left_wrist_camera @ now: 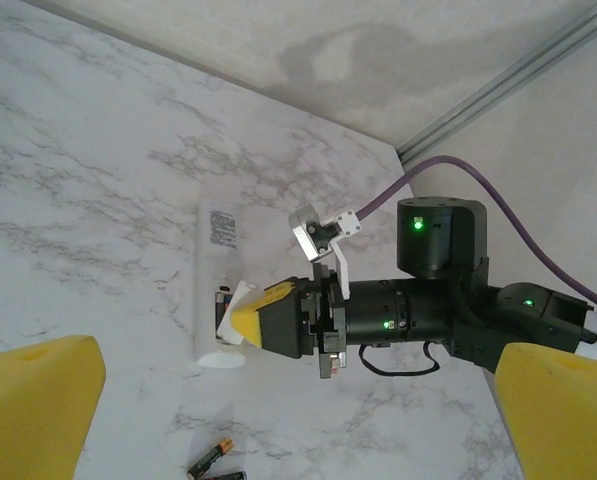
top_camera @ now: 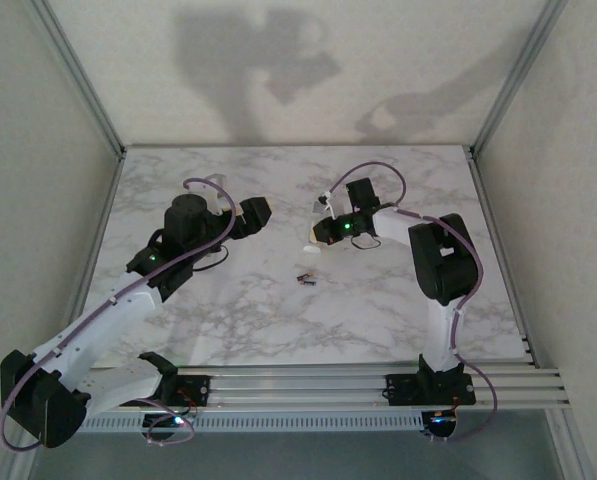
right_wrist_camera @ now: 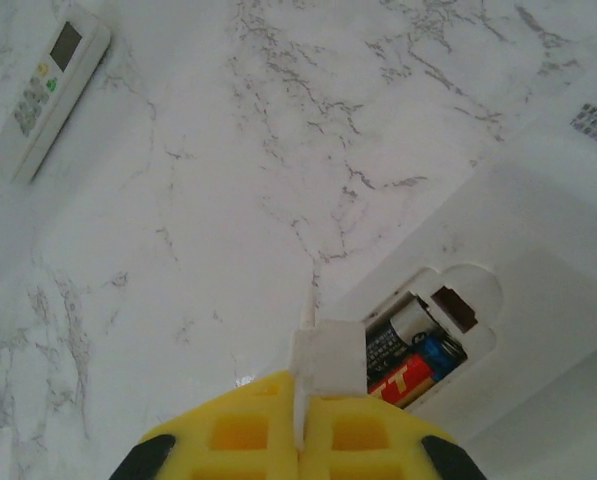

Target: Load the batteries into the remote control

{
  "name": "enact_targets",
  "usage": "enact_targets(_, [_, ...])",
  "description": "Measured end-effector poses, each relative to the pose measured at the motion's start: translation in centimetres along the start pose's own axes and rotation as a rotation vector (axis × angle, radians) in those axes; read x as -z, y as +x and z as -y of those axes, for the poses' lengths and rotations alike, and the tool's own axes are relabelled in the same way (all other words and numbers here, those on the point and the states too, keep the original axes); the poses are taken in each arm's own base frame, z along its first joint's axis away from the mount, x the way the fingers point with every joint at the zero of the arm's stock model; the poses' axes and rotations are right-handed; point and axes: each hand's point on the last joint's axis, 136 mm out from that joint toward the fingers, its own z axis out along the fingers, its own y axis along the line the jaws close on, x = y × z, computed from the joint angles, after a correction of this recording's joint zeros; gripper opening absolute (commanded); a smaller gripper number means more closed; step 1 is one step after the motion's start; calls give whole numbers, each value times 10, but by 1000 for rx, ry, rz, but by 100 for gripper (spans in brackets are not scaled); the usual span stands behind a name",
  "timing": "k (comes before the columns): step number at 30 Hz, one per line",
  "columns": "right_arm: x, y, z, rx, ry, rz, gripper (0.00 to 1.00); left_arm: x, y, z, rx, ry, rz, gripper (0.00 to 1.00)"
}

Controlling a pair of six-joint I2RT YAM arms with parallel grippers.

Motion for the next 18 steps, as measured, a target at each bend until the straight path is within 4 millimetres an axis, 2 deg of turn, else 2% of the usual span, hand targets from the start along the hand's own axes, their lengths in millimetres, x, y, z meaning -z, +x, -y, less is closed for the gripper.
enact_targets(8, [-3, -1, 0, -7, -28, 3, 0, -1, 0, 0, -1, 4, 5, 99])
enact_targets(18, [-3, -1, -1, -8, -34, 1, 8, -1, -2, 2, -1, 14, 12, 100])
